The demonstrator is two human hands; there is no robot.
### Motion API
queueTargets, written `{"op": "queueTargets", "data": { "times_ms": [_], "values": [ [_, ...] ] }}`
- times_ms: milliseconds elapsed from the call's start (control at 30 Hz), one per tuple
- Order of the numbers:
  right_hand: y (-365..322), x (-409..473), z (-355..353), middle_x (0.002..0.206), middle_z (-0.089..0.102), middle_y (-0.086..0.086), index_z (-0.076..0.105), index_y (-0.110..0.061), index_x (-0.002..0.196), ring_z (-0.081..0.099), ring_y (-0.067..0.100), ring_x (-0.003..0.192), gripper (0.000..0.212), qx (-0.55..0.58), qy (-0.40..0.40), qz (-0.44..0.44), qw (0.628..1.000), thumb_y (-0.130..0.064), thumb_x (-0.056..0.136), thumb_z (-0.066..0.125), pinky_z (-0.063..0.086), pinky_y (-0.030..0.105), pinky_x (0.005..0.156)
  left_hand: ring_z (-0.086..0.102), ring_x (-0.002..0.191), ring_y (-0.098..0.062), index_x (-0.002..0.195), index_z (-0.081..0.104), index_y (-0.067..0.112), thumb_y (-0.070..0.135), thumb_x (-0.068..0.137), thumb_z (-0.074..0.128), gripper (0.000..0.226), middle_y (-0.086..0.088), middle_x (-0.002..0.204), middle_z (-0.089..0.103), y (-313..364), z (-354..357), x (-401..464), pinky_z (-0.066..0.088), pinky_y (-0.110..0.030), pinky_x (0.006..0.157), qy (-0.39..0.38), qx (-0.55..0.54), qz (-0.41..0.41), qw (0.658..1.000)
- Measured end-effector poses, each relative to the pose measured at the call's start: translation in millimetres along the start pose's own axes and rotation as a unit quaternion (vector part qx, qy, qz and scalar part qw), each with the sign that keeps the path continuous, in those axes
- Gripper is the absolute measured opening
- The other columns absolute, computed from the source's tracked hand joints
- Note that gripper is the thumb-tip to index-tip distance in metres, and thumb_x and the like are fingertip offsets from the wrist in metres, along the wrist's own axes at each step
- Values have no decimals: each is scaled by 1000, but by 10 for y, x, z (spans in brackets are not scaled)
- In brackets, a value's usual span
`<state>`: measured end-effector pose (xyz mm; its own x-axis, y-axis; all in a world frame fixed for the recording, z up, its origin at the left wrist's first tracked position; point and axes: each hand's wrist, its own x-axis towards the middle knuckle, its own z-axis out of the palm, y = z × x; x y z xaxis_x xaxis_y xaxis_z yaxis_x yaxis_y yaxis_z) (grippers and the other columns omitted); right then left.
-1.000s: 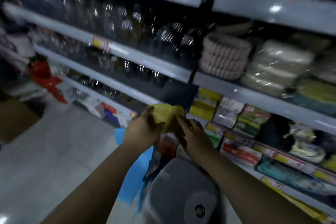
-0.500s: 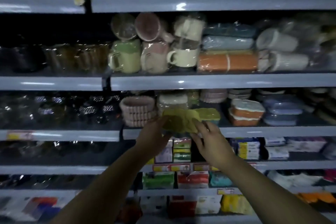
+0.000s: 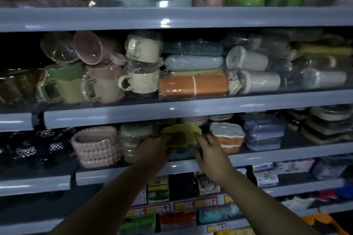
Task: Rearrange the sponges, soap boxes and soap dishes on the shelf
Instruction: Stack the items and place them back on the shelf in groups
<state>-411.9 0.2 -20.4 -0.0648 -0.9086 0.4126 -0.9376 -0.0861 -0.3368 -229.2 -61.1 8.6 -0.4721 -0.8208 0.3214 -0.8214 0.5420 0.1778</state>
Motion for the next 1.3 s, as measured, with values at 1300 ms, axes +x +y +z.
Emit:
{"op": "queueTargets", "data": {
  "times_ms": [1300],
  "values": [
    [521,306,514,140,45,20,15,-28,149,50,40,115,67,0,-125,8,992,-17,92,48,50,41,84,-10,147,-32,152,3,28,30,96,44,70,-4,161,0,50,495,215,-1,-54,116,-69,193,-4,979]
  ]
}}
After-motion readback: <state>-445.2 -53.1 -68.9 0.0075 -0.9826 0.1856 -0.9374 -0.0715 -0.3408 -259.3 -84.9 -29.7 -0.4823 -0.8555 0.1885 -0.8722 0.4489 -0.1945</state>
